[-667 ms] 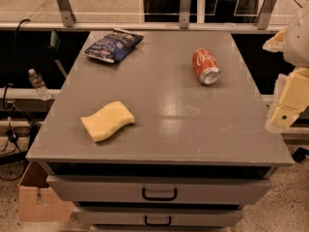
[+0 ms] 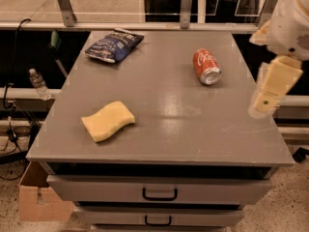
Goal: Place coke can upright
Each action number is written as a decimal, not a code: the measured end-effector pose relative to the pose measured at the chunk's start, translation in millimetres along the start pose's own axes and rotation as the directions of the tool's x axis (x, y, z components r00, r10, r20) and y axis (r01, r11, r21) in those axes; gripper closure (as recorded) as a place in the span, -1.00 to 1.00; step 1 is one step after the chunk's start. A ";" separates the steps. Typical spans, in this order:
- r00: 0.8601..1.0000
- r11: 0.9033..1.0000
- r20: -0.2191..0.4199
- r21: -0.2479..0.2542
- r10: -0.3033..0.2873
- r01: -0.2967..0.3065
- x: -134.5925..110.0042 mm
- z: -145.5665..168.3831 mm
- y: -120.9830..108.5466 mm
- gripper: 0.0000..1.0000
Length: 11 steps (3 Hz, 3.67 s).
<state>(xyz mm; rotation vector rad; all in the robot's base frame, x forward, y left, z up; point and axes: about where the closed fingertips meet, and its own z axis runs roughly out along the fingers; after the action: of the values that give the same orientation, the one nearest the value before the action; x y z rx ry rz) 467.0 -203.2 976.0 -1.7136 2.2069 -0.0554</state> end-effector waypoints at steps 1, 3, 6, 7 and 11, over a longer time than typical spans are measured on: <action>0.999 1.000 0.032 0.013 0.024 -0.024 -26.8 15.7 -36.2 -1.00; 0.994 0.995 0.065 0.045 0.088 -0.091 -55.0 23.5 -71.2 -1.00; 0.961 0.969 0.136 0.012 0.242 -0.246 -95.1 63.2 -97.1 -1.00; 0.931 0.939 0.142 0.020 0.336 -0.343 -111.5 85.5 -117.8 -1.00; 0.676 0.677 0.138 0.049 0.724 -0.734 -64.7 170.8 -206.2 -1.00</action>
Offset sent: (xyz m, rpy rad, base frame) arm 0.1362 0.0538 0.0143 0.1191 -0.0593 -0.1794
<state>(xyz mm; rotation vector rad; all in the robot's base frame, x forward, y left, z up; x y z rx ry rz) 722.9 -167.1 880.6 -0.6425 2.5805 0.1220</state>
